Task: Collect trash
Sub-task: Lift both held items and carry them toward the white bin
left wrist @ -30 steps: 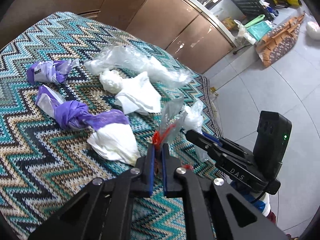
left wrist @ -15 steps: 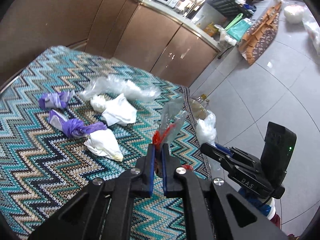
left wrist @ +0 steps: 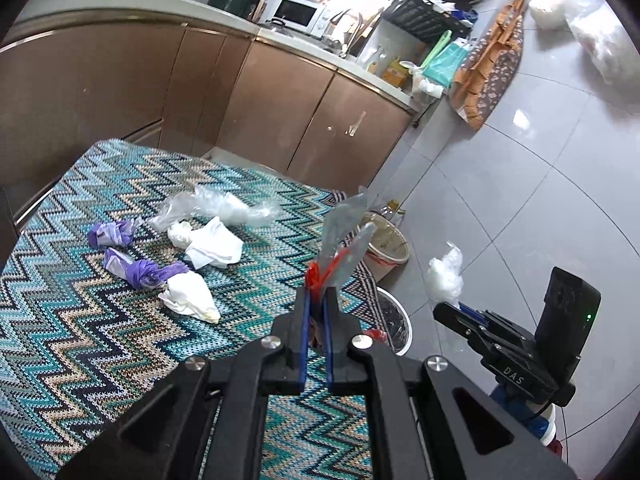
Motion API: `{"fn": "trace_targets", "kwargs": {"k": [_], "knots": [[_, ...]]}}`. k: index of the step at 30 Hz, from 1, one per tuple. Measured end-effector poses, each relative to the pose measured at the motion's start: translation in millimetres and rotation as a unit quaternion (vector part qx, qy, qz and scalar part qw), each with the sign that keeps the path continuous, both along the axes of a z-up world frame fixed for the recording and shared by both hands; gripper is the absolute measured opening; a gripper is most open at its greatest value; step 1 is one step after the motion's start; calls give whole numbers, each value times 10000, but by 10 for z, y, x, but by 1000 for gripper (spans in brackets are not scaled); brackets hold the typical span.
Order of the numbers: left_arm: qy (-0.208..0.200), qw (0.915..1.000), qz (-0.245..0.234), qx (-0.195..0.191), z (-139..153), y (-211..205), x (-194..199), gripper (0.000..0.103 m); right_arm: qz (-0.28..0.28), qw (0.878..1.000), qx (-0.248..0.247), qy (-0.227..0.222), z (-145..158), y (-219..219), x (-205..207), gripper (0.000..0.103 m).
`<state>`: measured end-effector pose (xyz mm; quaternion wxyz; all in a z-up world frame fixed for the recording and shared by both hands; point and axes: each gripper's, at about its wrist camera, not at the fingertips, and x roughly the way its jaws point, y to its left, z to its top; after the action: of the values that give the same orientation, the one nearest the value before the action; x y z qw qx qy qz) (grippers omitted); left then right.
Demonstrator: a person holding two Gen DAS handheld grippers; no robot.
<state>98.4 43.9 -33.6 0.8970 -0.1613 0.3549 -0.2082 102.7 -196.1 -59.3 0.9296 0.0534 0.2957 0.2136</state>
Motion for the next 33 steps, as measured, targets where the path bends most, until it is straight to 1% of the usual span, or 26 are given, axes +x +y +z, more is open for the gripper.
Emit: {"fn": "trace_targets", "kwargs": {"k": [5, 10, 16, 22, 28, 33], "knots": [[-127, 9998, -125, 122, 122, -200, -74, 5, -173, 9997, 112, -92, 7, -224, -173, 18], [-170, 9988, -363, 273, 207, -543, -42, 6, -460, 9987, 200, -82, -65, -552, -287, 18], [-220, 9955, -782, 486, 325, -1136, 162, 6, -889, 9957, 266, 18, -173, -1030, -292, 18], [-247, 9899, -1178, 751, 384, -1857, 470, 6, -1313, 9906, 339, 193, -316, -1497, -198, 18], [-92, 9834, -1458, 1076, 243, -2601, 909, 6, -1623, 9849, 431, 412, -495, -1878, -13, 18], [170, 9773, -1604, 1374, -110, -3170, 1297, 6, -1820, 9792, 552, 708, -724, -2199, 268, 18]]}}
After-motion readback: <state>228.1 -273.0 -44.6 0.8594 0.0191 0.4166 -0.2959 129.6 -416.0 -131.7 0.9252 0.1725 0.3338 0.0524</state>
